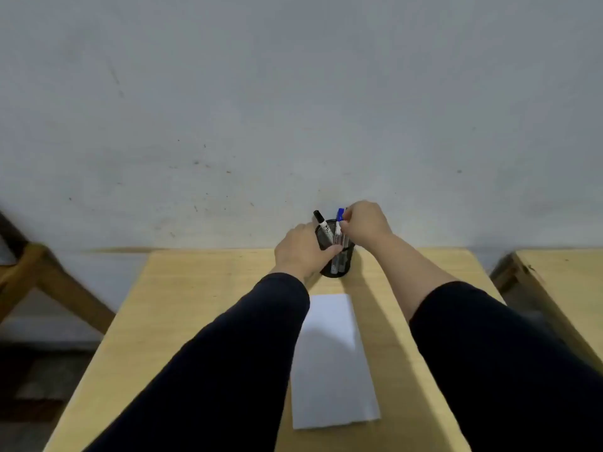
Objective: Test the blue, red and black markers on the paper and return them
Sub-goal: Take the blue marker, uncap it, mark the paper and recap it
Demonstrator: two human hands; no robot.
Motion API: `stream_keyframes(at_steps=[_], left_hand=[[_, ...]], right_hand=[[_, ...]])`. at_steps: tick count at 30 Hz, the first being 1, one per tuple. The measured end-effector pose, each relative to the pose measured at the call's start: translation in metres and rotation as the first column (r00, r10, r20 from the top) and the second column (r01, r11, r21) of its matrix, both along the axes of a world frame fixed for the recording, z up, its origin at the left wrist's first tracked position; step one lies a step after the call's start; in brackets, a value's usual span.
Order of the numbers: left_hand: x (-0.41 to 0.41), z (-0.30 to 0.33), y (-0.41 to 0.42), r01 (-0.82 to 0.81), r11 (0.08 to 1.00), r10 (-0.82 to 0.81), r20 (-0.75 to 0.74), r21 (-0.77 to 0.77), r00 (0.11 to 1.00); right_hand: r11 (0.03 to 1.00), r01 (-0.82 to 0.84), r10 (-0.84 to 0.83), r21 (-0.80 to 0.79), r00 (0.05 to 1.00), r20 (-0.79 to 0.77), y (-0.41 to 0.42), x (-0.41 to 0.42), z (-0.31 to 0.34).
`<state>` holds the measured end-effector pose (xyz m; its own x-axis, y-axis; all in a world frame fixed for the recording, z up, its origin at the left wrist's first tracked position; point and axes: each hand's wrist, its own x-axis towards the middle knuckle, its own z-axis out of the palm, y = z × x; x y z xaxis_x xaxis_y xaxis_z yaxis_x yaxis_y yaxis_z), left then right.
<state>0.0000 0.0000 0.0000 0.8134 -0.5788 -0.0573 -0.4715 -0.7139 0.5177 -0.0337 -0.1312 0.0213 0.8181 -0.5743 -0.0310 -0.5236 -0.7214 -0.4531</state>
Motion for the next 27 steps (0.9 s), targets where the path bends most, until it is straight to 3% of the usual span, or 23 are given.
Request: stream_keyframes(at_steps=[3,11,17,22,27], left_hand=[[0.004,-0.022,-0.007,0.015,0.999,-0.018,-0.067,-0.046,0.998],[0.000,-0.057,-0.015,-0.076,0.897,0.002,-0.168,-0.435,0.986],[0.005,-0.074,-0.016,-0.083,0.851,0.006,-0.149,-0.519,0.989],[0.006,-0.079,-0.017,-0.035,0.833,-0.007,-0.074,-0.552,0.997],[0.006,-0.088,-0.018,-0.012,0.833,0.000,-0.022,-0.554,1.000]], right_hand=[[0.994,0.105,-0.105,0.028,0.994,0.017,-0.001,0.007,-0.017],[0.961,0.262,-0.255,-0.086,0.963,0.089,0.014,0.013,-0.035],[0.954,0.291,-0.282,-0.076,0.953,0.112,0.015,0.018,-0.047],[0.949,0.314,-0.304,0.021,0.899,0.317,0.014,0.016,-0.041],[0.972,0.220,-0.228,0.086,0.782,0.580,0.017,0.000,-0.007]])
